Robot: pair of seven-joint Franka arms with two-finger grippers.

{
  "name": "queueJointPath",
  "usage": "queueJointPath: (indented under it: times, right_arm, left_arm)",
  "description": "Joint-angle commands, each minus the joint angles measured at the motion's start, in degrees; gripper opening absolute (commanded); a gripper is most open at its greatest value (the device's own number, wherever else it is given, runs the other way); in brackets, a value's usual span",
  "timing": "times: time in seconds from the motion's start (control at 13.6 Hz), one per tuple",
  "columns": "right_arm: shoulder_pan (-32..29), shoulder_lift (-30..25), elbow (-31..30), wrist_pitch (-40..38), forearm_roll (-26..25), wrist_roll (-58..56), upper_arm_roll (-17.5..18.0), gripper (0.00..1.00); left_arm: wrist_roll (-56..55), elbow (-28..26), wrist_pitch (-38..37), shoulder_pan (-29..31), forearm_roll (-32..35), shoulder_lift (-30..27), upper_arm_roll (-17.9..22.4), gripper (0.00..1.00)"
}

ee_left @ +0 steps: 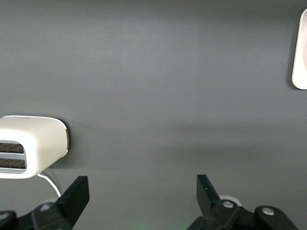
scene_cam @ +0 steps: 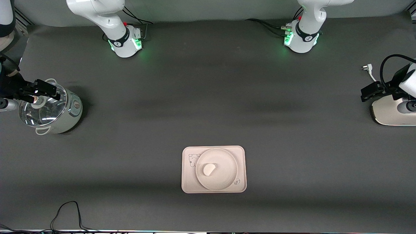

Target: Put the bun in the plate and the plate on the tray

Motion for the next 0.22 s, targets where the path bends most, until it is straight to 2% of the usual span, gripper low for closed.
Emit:
queueJointPath:
  times: [0.0, 0.15]
  right_arm:
    - [-0.13, -1.16, -0.99, -0.13, -2.24, -0.05, 0.51, 1.0]
    - [-0.22, -1.16, -0.99, -0.13, -2.76, -0.05, 0.43, 1.0]
  left_arm:
    - [0.37, 1.68, -0.75, -0.47, -0.37, 0.59, 0.38, 1.0]
    - [0.37, 1.68, -0.75, -0.47, -0.37, 0.59, 0.38, 1.0]
